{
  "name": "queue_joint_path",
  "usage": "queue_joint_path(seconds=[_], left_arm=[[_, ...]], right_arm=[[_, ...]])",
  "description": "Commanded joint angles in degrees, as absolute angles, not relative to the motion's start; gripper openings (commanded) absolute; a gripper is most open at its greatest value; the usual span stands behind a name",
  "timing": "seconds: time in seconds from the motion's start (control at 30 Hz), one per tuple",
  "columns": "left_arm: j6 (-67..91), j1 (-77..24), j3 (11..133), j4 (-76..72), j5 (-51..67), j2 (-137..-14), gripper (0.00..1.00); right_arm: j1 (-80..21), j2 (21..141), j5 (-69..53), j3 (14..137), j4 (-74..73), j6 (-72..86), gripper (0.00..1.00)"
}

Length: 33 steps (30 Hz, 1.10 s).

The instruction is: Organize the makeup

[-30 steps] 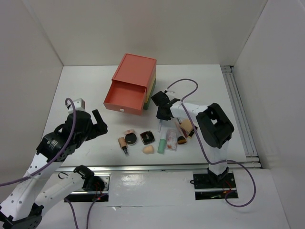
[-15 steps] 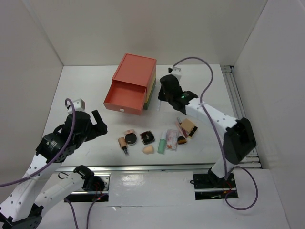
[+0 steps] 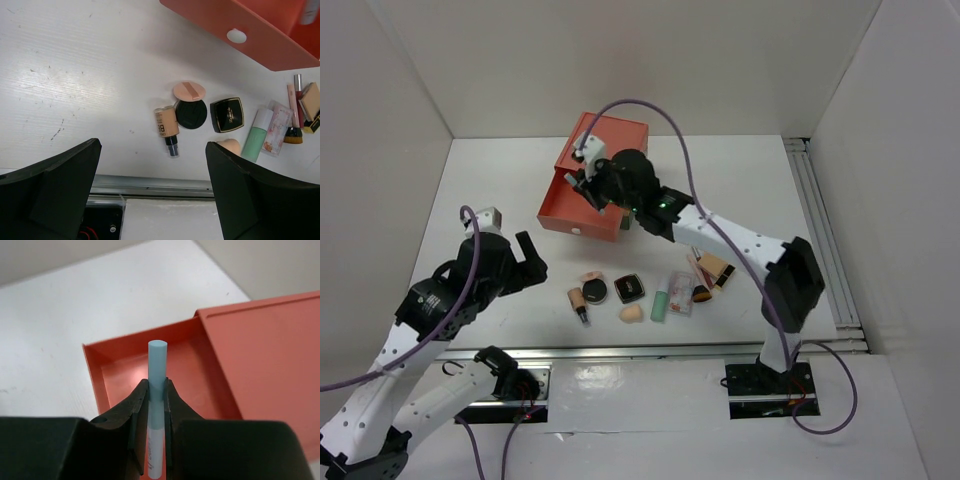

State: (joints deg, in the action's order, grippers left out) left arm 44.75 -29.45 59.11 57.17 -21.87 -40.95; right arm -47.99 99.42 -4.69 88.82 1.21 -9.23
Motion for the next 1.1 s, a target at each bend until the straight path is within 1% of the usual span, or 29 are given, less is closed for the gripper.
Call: queue_joint_path(seconds=[0.0, 0.03, 0.07, 0.1, 0.2, 0.23, 0.3, 0.37, 0.4, 0.47, 0.5, 0.53, 0.63, 0.7, 0.77, 0.83, 0.9, 0.97, 1.07], left_arm=[[43.07, -29.71, 59.33, 53.97, -20.13, -41.65, 1.0], [43.07, -29.71, 58.8, 53.96, -19.52, -41.66, 1.0], [43.07, -29.71, 58.8, 53.27, -19.51, -41.66, 1.0], [42.54, -29.71, 58.8, 53.26, -18.82, -41.66, 1.0], [41.32, -29.71, 58.8, 51.86, -17.49, -42.19, 1.0], [41.31, -29.71, 58.8, 51.16, -16.97, -42.71, 1.0], [40.61, -29.71, 59.32, 50.45, -16.17, -44.03, 1.0], [39.99, -29.71, 59.94, 49.66, -14.69, -45.6, 1.0], [39.99, -29.71, 59.94, 47.74, -14.16, -45.62, 1.0], [37.97, -29.71, 60.47, 45.36, -11.7, -47.19, 1.0], [37.97, -29.71, 60.47, 44.13, -9.08, -47.72, 1.0], [37.27, -29.71, 60.99, 41.6, -7.49, -48.42, 1.0], [37.27, -30.41, 61.52, 37.46, -1.34, -52.46, 1.0], [37.27, -30.41, 61.52, 33.32, 3.92, -55.01, 1.0], [37.27, -33.55, 62.57, 31.38, 3.96, -58.44, 1.0], [37.79, -37.51, 64.59, 31.38, -2.09, -61.07, 1.0], [37.79, -44.27, 68.79, 31.38, -8.22, -65.73, 1.0], [37.79, -50.85, 74.06, 32.78, -11.85, -71.42, 1.0], [37.79, -56.14, 78.73, 32.78, -15.9, -77.85, 1.0]], right_arm=[[-48.34, 105.01, -7.39, 94.38, -1.75, -16.61, 0.0], [-48.95, 105.81, -6.77, 95.79, -2.28, -16.61, 0.03], [-48.96, 106.43, -6.25, 96.32, -2.29, -17.48, 0.1], [-49.56, 107.13, -4.67, 96.33, -2.89, -17.49, 0.19], [-49.57, 107.14, -2.74, 96.86, -3.6, -16.97, 0.41], [-49.57, 105.75, -2.12, 96.86, -3.6, -16.96, 0.54], [-49.57, 103.81, 0.6, 95.63, -2.29, -14.42, 0.64], [-49.57, 99.86, 2.71, 93.79, -1.42, -12.84, 0.79], [-49.57, 98.28, 3.94, 93.08, -1.41, -10.83, 0.83], [-49.57, 92.92, 9.73, 91.42, -1.41, -8.45, 0.87], [-48.96, 90.99, 13.06, 89.06, -1.41, -4.78, 0.89], [-48.26, 87.23, 19.45, 88.16, -1.41, -2.48, 0.89], [-43.34, 80.89, 30.98, 84.83, -9.12, 7.71, 0.89], [-39.57, 77.89, 34.79, 80.97, -14.99, 13.32, 0.89], [-37.45, 73.16, 36.56, 77.8, -18.26, 15.63, 0.89], [-34.56, 69.98, 36.04, 72.97, -18.81, 17.4, 0.89], [-32.62, 66.1, 34.19, 69.89, -19.59, 19.15, 0.89], [-29.98, 64.0, 32.27, 69.35, -20.21, 19.94, 0.89], [-27.78, 63.37, 31.64, 68.73, -22.49, 21.44, 0.89]])
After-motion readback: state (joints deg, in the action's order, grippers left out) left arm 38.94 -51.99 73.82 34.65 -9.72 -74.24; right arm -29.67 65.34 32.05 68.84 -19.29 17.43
